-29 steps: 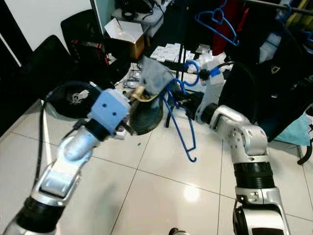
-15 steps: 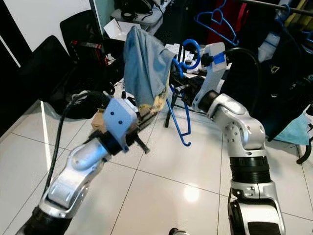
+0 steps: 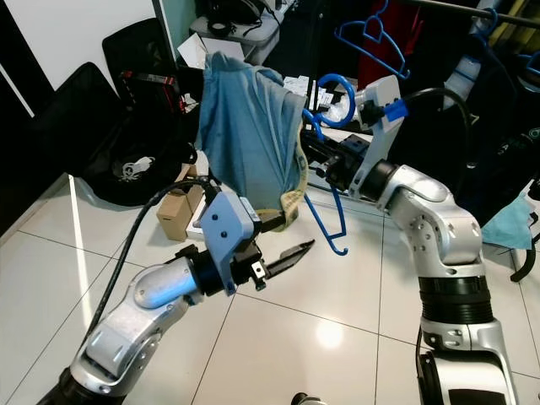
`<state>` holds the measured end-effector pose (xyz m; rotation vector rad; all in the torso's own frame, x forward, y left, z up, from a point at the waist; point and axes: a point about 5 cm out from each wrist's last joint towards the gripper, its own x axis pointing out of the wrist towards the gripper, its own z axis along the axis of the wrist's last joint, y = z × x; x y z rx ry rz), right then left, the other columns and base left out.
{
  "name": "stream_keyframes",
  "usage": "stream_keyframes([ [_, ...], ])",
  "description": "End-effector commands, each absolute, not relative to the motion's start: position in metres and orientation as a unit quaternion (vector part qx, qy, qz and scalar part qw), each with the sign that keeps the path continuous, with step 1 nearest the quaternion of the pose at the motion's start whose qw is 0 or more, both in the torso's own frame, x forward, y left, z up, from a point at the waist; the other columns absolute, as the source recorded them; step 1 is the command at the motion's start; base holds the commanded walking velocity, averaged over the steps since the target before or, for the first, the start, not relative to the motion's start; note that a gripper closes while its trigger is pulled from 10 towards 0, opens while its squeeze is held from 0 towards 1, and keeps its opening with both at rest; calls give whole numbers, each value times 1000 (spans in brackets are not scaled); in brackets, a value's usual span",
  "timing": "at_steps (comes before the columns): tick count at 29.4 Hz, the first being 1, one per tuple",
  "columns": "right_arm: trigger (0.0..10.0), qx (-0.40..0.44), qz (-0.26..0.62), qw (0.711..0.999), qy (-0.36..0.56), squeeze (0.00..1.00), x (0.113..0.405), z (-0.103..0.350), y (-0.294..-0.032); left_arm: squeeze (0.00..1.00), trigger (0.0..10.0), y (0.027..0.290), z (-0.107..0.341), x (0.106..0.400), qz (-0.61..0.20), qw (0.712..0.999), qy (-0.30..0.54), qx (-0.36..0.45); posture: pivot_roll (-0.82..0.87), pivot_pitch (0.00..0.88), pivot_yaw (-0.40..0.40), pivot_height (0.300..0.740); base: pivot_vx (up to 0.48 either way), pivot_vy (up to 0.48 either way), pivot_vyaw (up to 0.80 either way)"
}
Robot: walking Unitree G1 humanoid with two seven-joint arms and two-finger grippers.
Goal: Hang hanger
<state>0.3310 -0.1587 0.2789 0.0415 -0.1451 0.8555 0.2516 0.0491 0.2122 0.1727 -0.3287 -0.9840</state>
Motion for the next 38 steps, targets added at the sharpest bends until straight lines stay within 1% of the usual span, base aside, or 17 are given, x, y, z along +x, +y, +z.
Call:
stream_keyframes([
  [1, 10000, 3, 442, 894, -76, 0, 325, 280, -158, 1000, 10000, 49, 211, 245, -494, 853, -145, 85, -29, 147, -24, 740, 0, 0, 0],
  [4, 10000, -14, 463, 884, -69, 0, 321, 278, -160, 1000, 10000, 48, 210, 242, -510, 845, -135, 87, -28, 148, -24, 740, 0, 0, 0],
  [7, 10000, -24, 477, 876, -70, 0, 319, 279, -166, 1000, 10000, 49, 210, 235, -544, 826, -121, 92, -34, 147, -23, 740, 0, 0, 0],
  [8, 10000, -35, 488, 870, -67, 0, 317, 279, -171, 1000, 10000, 53, 213, 233, -556, 819, -116, 83, -34, 147, -24, 740, 0, 0, 0],
  [11, 10000, -47, 504, 861, -60, 0, 313, 277, -180, 1000, 10000, 62, 221, 230, -569, 812, -114, 61, -30, 148, -27, 740, 0, 0, 0],
  [13, 10000, -55, 522, 850, -50, 0, 309, 275, -192, 1000, 10000, 78, 233, 233, -563, 816, -125, 38, -28, 149, -28, 740, 0, 0, 0],
  [17, 10000, -54, 530, 845, -47, 0, 306, 275, -199, 1000, 10000, 87, 240, 235, -556, 820, -136, 30, -25, 150, -27, 740, 0, 0, 0],
  [18, 10000, -38, 539, 840, -52, 0, 302, 280, -208, 1000, 10000, 98, 251, 238, -542, 826, -155, 9, -21, 152, -26, 740, 0, 0, 0],
  [22, 10000, -31, 548, 834, -56, 0, 299, 283, -212, 1000, 10000, 103, 256, 239, -536, 828, -164, -2, -20, 153, -26, 740, 0, 0, 0],
  [23, 10000, -6, 576, 814, -71, 0, 289, 292, -220, 1000, 10000, 107, 263, 240, -523, 833, -180, -17, -22, 153, -24, 740, 0, 0, 0],
  [28, 10000, 1, 598, 798, -76, 0, 280, 300, -226, 1000, 10000, 109, 265, 244, -503, 843, -189, -21, -26, 153, -23, 740, 0, 0, 0],
  [29, 10000, 3, 612, 787, -77, 0, 275, 304, -230, 1000, 10000, 114, 268, 250, -476, 857, -197, -23, -29, 153, -23, 740, 0, 0, 0],
  [33, 10000, 2, 616, 784, -75, 0, 273, 306, -232, 1000, 10000, 117, 269, 253, -464, 862, -201, -24, -30, 152, -23, 740, 0, 0, 0],
  [34, 10000, 1, 620, 781, -74, 0, 271, 307, -233, 1000, 10000, 121, 272, 256, -445, 870, -209, -20, -31, 152, -21, 740, 0, 0, 0],
  [35, 10000, 1, 620, 781, -74, 0, 271, 307, -233, 1000, 10000, 121, 272, 256, -445, 870, -209, -20, -31, 152, -21, 740, 0, 0, 0],
  [36, 10000, -2, 622, 780, -70, 0, 270, 307, -235, 812, 10000, 128, 276, 261, -420, 880, -222, -25, -31, 152, -21, 740, 0, 0, 0],
  [38, 10000, -2, 622, 780, -70, 0, 270, 307, -235, 812, 10000, 128, 276, 261, -420, 880, -222, -25, -31, 152, -21, 740, 0, 0, 0],
])
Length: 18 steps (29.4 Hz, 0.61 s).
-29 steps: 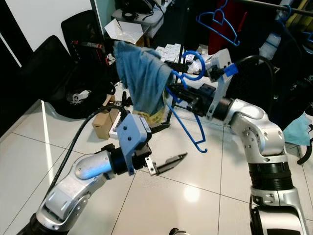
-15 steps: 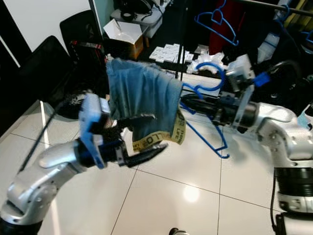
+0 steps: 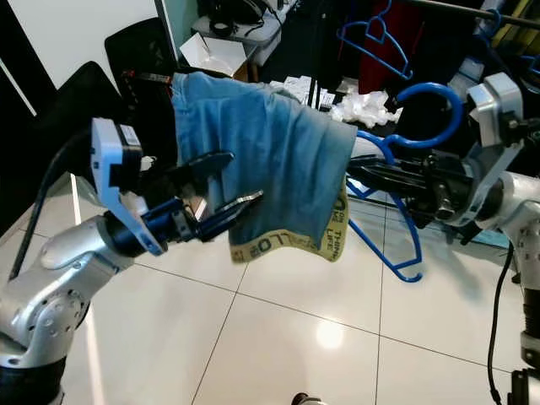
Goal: Hang hanger
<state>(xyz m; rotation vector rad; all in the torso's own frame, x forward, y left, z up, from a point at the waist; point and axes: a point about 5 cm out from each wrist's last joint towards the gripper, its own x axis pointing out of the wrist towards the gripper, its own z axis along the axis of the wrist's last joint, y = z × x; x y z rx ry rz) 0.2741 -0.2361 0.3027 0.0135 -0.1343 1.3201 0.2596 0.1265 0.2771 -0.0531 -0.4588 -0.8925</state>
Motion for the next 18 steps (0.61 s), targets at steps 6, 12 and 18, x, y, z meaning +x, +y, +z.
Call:
stream_keyframes([
  [6, 10000, -5, 627, 776, -61, 0, 264, 310, -241, 0, 10000, 171, 298, 267, -357, 895, -268, -18, -32, 152, -21, 740, 0, 0, 0],
  [12, 10000, -3, 633, 772, -59, 0, 260, 312, -242, 0, 10000, 189, 298, 265, -344, 900, -266, -13, -33, 155, -26, 740, 0, 0, 0],
  [18, 10000, -3, 639, 767, -64, 0, 259, 317, -241, 0, 10000, 183, 287, 263, -367, 895, -252, -33, -39, 150, -29, 740, 0, 0, 0],
])
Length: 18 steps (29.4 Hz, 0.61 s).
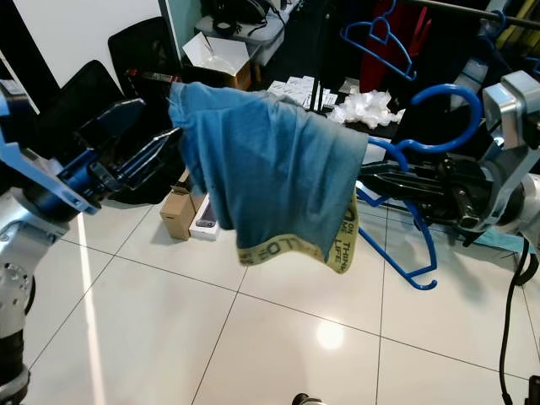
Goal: Hang hanger
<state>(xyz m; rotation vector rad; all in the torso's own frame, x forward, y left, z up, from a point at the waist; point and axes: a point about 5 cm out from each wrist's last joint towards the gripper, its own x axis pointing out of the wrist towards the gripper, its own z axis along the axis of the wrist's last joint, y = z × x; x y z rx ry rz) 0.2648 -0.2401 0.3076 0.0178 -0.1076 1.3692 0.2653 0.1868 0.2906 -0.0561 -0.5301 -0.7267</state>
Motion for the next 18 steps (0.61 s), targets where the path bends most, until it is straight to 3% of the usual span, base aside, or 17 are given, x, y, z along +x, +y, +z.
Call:
stream_keyframes([
  [1, 10000, -3, 639, 767, -64, 0, 259, 317, -241, 0, 10000, 183, 287, 263, -367, 895, -252, -33, -39, 150, -29, 740, 0, 0, 0],
  [12, 10000, -7, 649, 757, -73, 0, 258, 323, -235, 0, 10000, 165, 267, 270, -380, 897, -224, -42, -48, 142, -28, 740, 0, 0, 0],
  [14, 10000, -6, 652, 754, -79, 0, 257, 325, -233, 0, 0, 164, 264, 270, -393, 892, -219, -52, -47, 143, -27, 740, 0, 0, 0],
  [18, 10000, -5, 654, 752, -82, 0, 256, 327, -232, 0, 0, 163, 263, 269, -394, 891, -217, -53, -48, 146, -26, 740, 0, 0, 0],
])
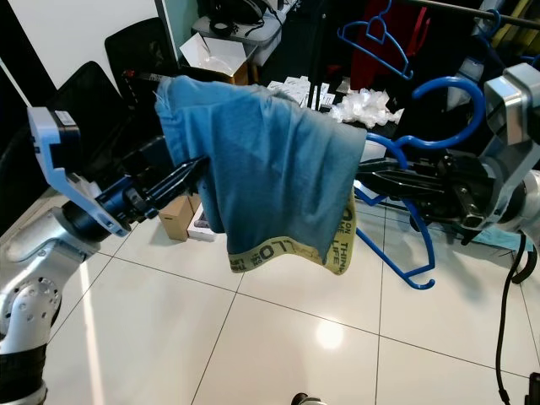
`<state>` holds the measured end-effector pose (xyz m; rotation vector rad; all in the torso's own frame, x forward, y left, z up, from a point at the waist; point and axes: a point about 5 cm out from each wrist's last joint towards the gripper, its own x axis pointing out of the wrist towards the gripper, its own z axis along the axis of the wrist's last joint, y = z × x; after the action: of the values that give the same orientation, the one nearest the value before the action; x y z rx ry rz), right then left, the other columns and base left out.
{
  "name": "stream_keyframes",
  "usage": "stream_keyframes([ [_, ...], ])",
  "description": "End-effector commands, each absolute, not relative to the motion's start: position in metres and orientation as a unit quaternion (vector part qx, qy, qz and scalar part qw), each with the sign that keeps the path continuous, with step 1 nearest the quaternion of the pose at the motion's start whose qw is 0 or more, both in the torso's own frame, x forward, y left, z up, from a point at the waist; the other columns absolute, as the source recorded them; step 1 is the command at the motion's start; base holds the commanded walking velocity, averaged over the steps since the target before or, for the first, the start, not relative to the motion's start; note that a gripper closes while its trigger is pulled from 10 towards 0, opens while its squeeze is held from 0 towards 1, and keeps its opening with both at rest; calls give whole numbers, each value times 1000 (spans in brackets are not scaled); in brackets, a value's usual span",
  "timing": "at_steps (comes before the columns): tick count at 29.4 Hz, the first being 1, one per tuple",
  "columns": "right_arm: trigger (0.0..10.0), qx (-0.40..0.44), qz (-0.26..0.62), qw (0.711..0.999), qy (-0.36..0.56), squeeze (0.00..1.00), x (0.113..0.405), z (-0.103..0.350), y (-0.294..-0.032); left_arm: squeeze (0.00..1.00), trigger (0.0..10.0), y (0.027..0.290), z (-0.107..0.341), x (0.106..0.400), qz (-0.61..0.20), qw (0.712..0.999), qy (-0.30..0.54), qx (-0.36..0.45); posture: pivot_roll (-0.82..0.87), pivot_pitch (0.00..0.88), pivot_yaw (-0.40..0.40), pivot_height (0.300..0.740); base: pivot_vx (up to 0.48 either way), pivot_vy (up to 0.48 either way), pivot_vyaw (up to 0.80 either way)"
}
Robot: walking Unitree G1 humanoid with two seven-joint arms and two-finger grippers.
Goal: Hang hanger
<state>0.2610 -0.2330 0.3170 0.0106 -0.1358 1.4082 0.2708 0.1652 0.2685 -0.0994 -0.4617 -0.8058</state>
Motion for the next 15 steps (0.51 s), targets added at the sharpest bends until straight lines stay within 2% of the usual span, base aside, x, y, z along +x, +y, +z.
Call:
stream_keyframes([
  [1, 10000, -5, 654, 752, -82, 0, 256, 327, -232, 0, 0, 163, 263, 269, -394, 891, -217, -53, -48, 146, -26, 740, 0, 0, 0],
  [11, 10000, -5, 642, 762, -87, 0, 256, 328, -235, 0, 0, 182, 266, 271, -359, 905, -223, -39, -42, 150, -27, 740, 0, 0, 0],
  [15, 10000, -3, 623, 776, -98, 0, 257, 330, -241, 0, 0, 197, 270, 271, -337, 912, -231, -36, -41, 151, -25, 740, 0, 0, 0],
])
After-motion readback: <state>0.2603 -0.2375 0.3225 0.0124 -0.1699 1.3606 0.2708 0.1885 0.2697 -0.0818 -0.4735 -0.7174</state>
